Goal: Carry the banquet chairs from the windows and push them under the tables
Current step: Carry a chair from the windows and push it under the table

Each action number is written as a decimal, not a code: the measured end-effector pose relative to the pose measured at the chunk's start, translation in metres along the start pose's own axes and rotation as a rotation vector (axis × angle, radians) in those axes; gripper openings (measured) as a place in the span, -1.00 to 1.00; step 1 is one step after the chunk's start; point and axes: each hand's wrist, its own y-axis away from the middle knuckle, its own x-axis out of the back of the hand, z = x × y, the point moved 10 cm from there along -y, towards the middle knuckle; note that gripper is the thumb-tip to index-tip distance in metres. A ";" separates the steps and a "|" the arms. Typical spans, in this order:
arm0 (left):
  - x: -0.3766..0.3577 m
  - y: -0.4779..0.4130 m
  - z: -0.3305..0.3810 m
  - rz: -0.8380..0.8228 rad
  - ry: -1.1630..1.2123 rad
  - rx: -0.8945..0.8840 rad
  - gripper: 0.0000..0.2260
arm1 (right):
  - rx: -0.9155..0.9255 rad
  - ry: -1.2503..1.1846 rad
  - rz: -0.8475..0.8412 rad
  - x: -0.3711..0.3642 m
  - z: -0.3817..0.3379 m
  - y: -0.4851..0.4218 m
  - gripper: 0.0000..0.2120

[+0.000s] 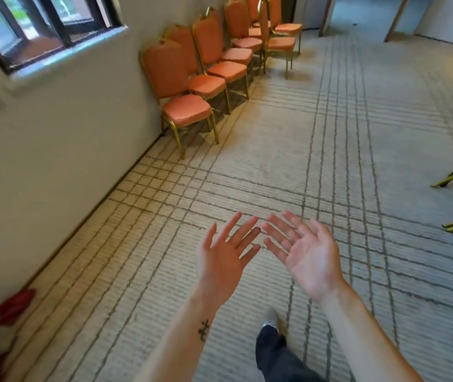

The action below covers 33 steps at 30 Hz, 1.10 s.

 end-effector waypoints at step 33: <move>0.148 -0.398 0.421 0.228 0.261 -0.318 -0.47 | -0.318 0.213 -0.271 -0.396 0.092 -0.526 -0.50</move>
